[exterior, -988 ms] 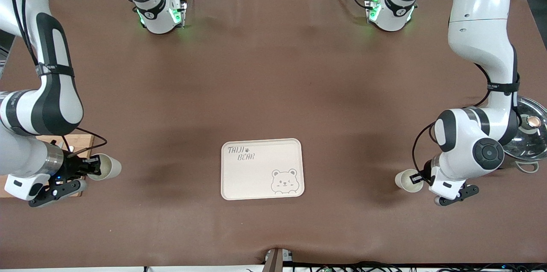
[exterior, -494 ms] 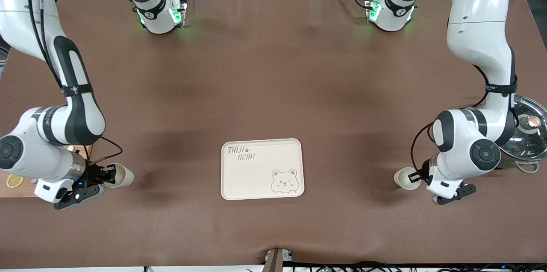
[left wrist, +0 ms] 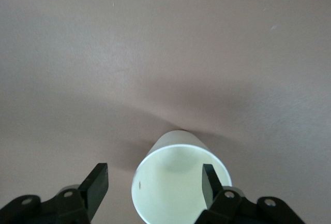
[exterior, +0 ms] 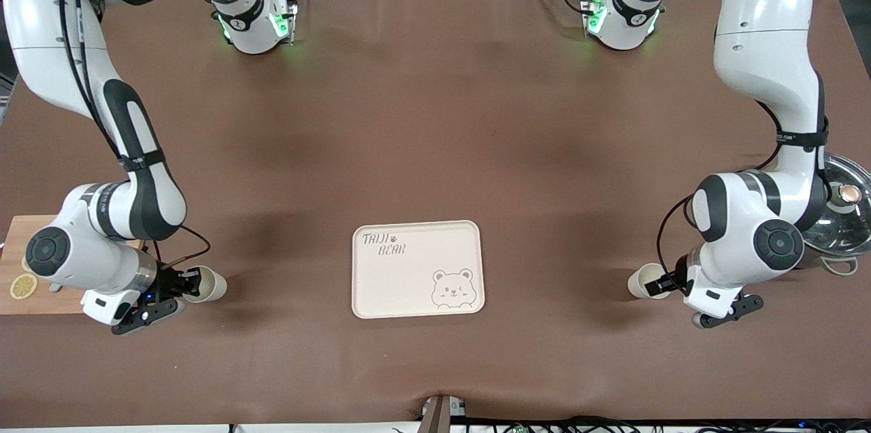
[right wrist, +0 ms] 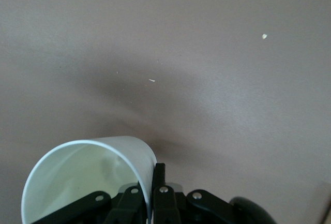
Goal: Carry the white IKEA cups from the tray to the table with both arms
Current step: 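Lower the held cups onto the table beside the tray, then open both grippers, releasing the cups, and raise them away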
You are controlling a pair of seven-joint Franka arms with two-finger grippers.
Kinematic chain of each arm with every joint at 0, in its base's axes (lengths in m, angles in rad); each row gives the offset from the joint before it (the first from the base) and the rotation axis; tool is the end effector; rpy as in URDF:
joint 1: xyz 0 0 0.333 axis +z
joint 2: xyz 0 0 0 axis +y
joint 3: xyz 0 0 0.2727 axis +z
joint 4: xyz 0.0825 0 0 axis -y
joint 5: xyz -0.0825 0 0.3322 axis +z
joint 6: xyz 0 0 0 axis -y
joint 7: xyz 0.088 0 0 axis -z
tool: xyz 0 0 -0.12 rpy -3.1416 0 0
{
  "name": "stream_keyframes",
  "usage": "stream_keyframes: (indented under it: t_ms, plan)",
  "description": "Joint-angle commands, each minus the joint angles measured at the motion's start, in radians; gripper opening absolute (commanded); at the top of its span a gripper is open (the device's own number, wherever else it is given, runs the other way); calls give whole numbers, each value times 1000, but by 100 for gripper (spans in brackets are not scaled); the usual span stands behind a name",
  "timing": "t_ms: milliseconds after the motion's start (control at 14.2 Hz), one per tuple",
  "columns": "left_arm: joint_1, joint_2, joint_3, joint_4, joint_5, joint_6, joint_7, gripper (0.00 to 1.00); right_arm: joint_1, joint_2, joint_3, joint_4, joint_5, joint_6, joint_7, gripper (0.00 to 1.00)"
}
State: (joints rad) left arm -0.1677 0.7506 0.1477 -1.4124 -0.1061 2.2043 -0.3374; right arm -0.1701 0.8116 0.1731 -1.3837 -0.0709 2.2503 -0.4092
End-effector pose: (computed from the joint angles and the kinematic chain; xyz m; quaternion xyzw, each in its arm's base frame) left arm 0.6606 -0.0353 0.2467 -0.9856 -0.1674 -0.0257 0.0017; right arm 0.6674 -0.0226 0.2242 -0.9792 -0.1973 -0.0395 0.0260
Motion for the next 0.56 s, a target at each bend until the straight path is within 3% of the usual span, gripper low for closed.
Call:
stream_keyframes:
  t_ms: [0,494]
  plan:
    - [8,-63,-8,-14,26,-8,20,100,-11,23,17,-2,6,35,-16,0]
    - [25,-220,-10,-19,23,-161,173,100,0,44,17,-2,6,68,-14,0]
